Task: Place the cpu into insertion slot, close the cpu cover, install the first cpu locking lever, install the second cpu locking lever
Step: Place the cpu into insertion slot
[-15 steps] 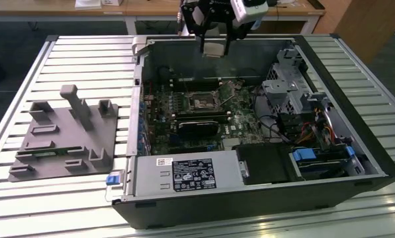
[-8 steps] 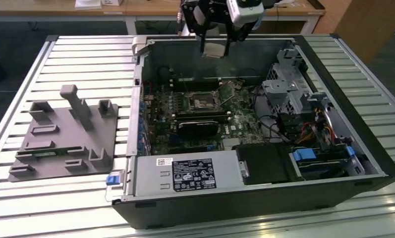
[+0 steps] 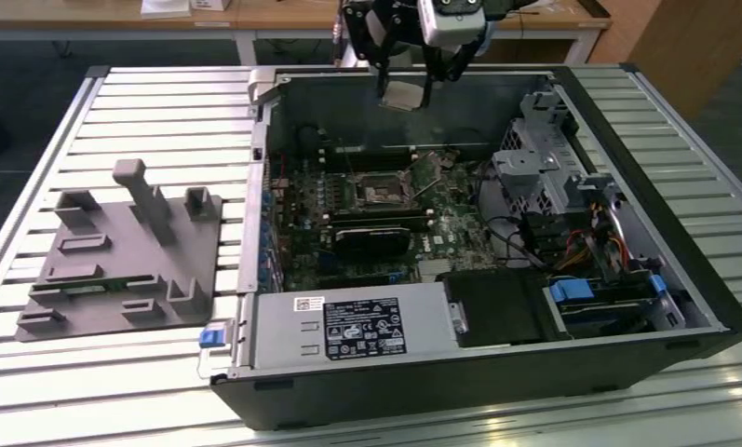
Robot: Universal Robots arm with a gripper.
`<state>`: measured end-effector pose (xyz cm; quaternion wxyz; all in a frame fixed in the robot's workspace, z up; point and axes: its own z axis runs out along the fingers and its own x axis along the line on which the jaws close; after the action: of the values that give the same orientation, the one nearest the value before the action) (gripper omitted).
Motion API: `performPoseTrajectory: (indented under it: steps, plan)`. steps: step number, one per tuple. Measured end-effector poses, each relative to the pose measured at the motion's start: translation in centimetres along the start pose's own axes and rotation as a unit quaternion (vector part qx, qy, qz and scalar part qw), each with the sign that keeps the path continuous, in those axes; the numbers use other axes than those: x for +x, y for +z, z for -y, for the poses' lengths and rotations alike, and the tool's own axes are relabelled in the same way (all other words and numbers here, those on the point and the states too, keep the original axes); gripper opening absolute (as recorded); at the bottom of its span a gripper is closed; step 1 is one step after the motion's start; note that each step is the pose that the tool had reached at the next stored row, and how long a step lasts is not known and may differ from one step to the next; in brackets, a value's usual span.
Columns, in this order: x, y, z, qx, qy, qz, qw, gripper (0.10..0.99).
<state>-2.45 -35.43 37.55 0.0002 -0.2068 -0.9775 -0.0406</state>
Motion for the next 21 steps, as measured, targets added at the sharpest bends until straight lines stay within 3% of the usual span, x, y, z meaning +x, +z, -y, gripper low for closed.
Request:
performPoseTrajectory:
  steps: [5, 10, 21]
  plan:
    - [0.0, 0.07, 0.01, -0.0004, 0.035, 0.0029, 0.9994, 0.537]
    - [0.02, 0.16, 0.02, -0.001, 0.071, 0.0058, 0.9974, 0.537]
    - [0.23, 0.4, 0.13, -0.0022, 0.144, 0.0116, 0.9895, 0.537]
